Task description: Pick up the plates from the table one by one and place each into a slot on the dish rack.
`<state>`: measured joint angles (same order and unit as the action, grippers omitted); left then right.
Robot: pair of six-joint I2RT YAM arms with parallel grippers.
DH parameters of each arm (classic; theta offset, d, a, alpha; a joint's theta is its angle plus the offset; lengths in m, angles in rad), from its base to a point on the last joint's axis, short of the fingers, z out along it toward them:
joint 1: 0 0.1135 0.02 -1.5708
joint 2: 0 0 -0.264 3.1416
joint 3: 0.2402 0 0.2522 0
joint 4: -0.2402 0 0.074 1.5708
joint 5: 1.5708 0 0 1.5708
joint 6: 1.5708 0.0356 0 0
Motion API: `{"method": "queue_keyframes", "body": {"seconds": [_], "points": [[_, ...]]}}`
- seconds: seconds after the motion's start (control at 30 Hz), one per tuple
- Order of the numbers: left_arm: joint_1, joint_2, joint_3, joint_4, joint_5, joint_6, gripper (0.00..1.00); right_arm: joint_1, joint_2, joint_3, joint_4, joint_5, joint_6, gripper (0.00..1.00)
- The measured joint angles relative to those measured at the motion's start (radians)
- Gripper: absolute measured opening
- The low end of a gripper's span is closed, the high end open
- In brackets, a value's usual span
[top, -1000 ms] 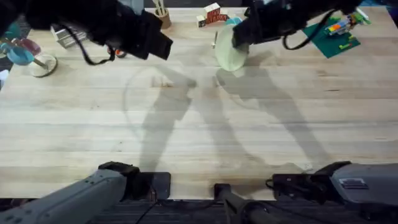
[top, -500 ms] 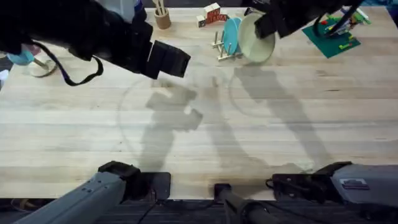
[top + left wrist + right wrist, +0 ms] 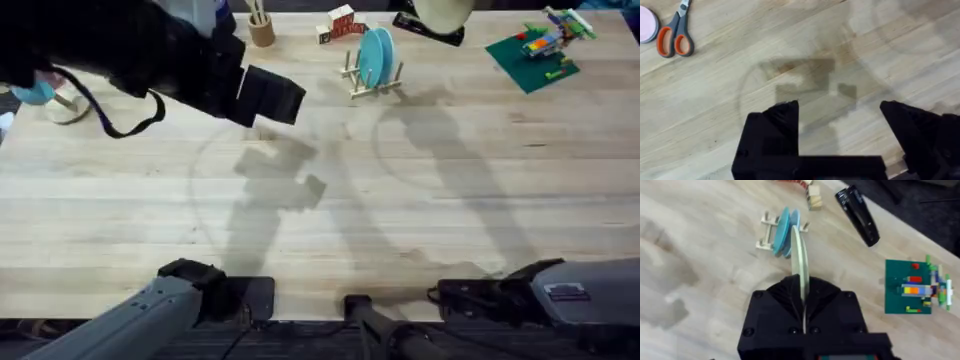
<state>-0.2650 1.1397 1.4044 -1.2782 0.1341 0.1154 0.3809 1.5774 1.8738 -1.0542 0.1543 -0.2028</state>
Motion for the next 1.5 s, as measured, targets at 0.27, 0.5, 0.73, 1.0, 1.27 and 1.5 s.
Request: {"method": "queue_keyframes", "body": {"seconds": [0.27, 0.5, 0.73, 1.0, 1.27, 1.5], "points": [[0.000, 0.000, 0.000, 0.000, 0.000, 0.000, 0.995, -0.005, 0.134, 0.143, -0.003, 0.037, 0.021, 0.029], [0.000, 0.000, 0.000, 0.003, 0.000, 0.000, 0.996, -0.036, 0.208, 0.194, -0.001, 0.037, 0.048, 0.029], [0.000, 0.000, 0.000, 0.002, 0.000, 0.000, 0.995, -0.074, 0.243, 0.195, -0.001, 0.017, 0.054, 0.029], [0.000, 0.000, 0.000, 0.002, 0.000, 0.000, 0.995, -0.077, 0.261, 0.200, 0.000, -0.006, 0.065, 0.029], [0.000, 0.000, 0.000, 0.002, 0.000, 0.000, 0.995, -0.103, 0.337, 0.205, 0.005, -0.020, 0.101, 0.029], [0.000, 0.000, 0.000, 0.002, 0.000, 0.000, 0.995, -0.128, 0.386, 0.205, 0.027, -0.080, 0.107, 0.029]]}}
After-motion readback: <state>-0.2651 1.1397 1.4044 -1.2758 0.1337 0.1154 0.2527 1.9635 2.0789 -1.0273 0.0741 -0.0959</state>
